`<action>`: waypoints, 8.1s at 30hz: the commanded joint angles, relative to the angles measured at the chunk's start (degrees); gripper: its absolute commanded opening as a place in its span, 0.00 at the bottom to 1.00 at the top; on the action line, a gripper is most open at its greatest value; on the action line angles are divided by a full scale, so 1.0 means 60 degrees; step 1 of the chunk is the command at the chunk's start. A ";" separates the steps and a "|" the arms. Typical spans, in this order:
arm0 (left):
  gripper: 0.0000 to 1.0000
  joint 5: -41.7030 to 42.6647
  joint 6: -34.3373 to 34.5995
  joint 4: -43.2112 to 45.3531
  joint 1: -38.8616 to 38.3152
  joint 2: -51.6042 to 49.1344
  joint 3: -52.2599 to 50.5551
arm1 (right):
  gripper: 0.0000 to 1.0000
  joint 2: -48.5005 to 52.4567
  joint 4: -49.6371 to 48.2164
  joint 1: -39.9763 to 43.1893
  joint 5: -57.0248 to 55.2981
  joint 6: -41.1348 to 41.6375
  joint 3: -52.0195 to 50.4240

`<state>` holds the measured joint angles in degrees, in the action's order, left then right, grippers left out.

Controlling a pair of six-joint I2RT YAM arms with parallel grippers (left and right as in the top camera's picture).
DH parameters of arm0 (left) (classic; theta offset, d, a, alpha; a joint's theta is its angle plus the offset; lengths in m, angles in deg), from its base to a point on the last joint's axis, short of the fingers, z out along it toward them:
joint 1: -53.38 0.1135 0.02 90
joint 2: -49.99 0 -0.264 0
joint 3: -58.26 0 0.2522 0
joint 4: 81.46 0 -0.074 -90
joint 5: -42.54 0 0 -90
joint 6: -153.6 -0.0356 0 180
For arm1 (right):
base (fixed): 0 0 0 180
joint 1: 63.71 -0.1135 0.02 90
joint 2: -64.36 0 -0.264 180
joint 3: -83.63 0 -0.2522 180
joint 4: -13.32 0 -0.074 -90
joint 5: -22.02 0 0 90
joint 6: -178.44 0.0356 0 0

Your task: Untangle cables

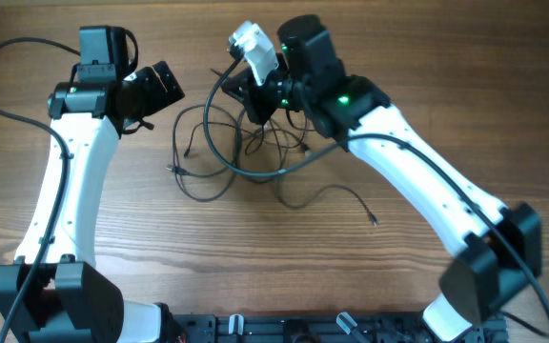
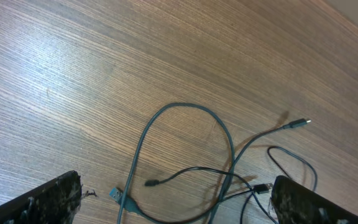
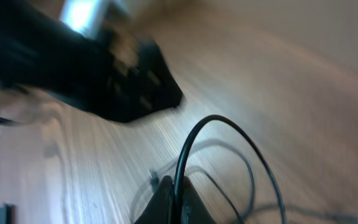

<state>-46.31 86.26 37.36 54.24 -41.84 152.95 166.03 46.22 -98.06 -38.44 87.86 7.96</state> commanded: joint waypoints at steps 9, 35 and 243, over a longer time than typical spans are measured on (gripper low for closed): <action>1.00 -0.0131 0.0055 -0.0004 0.0036 -0.0022 -0.0069 | 0.04 -0.1596 -0.2597 0.0015 0.1596 0.0382 0.0189; 1.00 -0.0131 0.0051 -0.0004 0.0036 -0.0022 -0.0069 | 0.04 -0.3905 -0.2477 0.0040 -0.8266 -0.2623 0.0171; 1.00 -0.0131 0.0055 0.0000 0.0036 -0.0022 -0.0069 | 0.04 0.0590 0.2109 -0.2280 -0.6859 -0.3676 0.0761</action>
<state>-46.31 86.26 37.20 54.24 -41.84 152.95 170.31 58.11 -111.89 -78.59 77.89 12.05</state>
